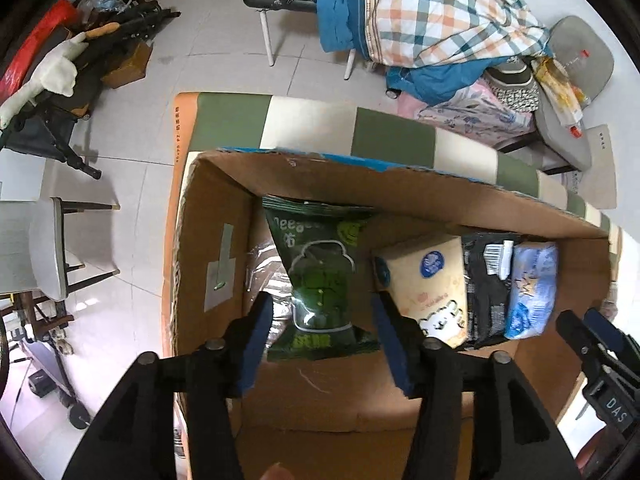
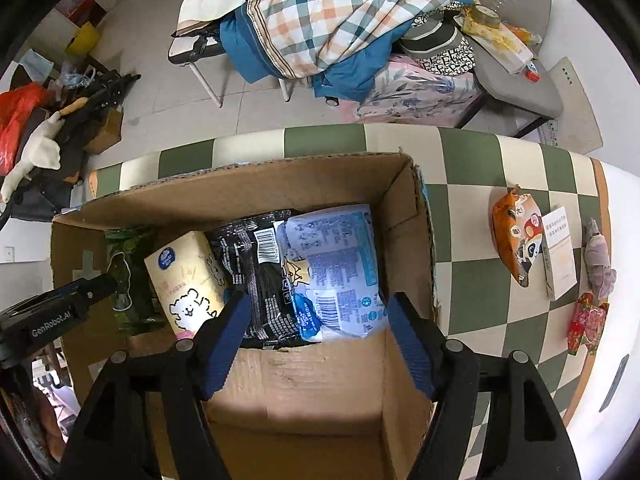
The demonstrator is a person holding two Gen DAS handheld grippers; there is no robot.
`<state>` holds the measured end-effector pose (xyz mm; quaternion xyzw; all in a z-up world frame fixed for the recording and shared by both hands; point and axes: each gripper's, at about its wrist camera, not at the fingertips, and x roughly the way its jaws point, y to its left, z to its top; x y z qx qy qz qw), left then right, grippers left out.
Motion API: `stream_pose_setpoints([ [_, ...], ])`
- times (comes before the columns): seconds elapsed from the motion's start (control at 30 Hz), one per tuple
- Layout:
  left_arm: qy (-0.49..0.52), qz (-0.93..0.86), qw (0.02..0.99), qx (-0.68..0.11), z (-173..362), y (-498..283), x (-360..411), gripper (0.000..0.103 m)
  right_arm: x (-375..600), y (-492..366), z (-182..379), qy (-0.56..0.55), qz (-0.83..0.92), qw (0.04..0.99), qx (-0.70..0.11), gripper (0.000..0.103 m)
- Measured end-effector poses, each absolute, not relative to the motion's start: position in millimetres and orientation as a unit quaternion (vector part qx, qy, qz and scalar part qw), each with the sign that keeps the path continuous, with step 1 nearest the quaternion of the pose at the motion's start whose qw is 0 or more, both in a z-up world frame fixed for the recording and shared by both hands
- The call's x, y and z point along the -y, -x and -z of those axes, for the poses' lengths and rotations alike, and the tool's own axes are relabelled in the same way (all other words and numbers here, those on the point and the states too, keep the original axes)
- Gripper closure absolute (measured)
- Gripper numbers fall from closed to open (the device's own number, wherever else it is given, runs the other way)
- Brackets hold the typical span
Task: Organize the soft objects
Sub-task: 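Carry both held items into the cardboard box and open both tools, then move both tools back over the remaining items on the table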
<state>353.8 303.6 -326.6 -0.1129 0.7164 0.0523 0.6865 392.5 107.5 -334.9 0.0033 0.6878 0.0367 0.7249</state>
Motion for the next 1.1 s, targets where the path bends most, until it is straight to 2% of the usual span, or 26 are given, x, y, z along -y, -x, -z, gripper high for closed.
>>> stream_pose_setpoints([
  [0.13,0.123,-0.047,0.701,-0.701,312.3,-344.2,-305.1,0.032,-108.9,-385.8,325.9,-0.003,-0.045,0.726,-0.686,0.021],
  [0.2,0.127,-0.043,0.708,-0.693,305.6,-339.0,-305.8,0.011,-110.2,-379.3,320.4,0.001,-0.051,0.726,-0.685,0.019],
  [0.27,0.126,-0.044,0.712,-0.689,299.4,-327.3,-305.5,0.006,-110.6,-371.7,317.0,0.003,-0.056,0.726,-0.686,0.007],
  [0.37,0.121,-0.052,0.724,-0.677,292.6,-308.4,-304.2,0.005,-110.4,-357.6,312.4,0.014,-0.06,0.731,-0.68,0.0],
  [0.7,0.094,-0.053,0.75,-0.653,277.0,-255.2,-283.7,0.005,-99.8,-306.2,310.0,0.025,-0.063,0.74,-0.669,0.0],
  [1.1,0.093,-0.054,0.797,-0.594,208.2,-193.4,-269.2,0.005,-76.3,-233.5,262.5,0.026,-0.069,0.778,-0.624,0.0],
])
